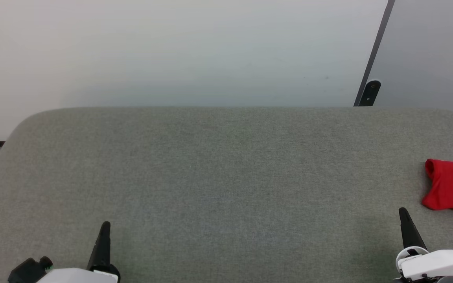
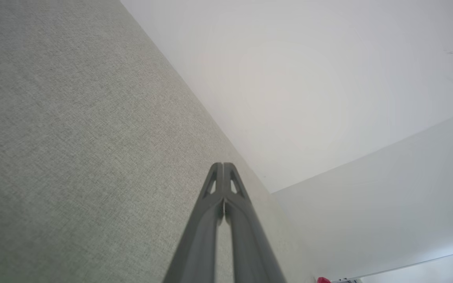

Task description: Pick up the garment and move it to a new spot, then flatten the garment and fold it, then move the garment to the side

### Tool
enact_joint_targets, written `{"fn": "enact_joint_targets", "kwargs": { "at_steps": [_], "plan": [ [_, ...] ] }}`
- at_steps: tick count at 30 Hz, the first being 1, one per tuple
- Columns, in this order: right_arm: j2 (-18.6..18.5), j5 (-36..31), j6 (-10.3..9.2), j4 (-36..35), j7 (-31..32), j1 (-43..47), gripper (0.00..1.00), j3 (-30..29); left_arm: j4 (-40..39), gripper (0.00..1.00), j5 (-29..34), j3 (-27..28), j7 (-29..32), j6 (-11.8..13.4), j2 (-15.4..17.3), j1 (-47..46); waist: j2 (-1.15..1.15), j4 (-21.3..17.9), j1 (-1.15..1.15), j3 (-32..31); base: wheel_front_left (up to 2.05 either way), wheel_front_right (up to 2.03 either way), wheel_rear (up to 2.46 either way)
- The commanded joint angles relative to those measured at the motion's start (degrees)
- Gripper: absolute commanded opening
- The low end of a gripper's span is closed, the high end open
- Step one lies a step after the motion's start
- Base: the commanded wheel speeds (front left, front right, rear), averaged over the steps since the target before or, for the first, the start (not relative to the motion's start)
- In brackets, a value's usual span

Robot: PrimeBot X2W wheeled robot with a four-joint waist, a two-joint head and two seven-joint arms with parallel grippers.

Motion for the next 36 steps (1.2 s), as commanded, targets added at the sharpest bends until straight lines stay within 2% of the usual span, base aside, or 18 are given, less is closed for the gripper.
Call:
{"fn": "enact_joint_targets", "kwargs": {
  "at_steps": [1, 36],
  "plan": [
    [-0.07, 1.82, -0.02, -0.87, 0.31, -1.23, 0.00, -0.20, -0.47, 0.00, -1.32, 0.37, 0.22, -0.08, 0.15, -1.18, 0.00, 0.02, 0.00, 0.05, 0.00, 0.00, 0.00],
    [0.51, 22.39, -0.04, -2.17, 5.46, -1.98, 0.00, -1.16, 0.44, 0.00, -18.40, 1.40, 5.48, -0.13, -1.89, -4.40, 0.00, 0.60, 0.00, 1.49, 0.00, 0.00, 0.00]
  ]
}}
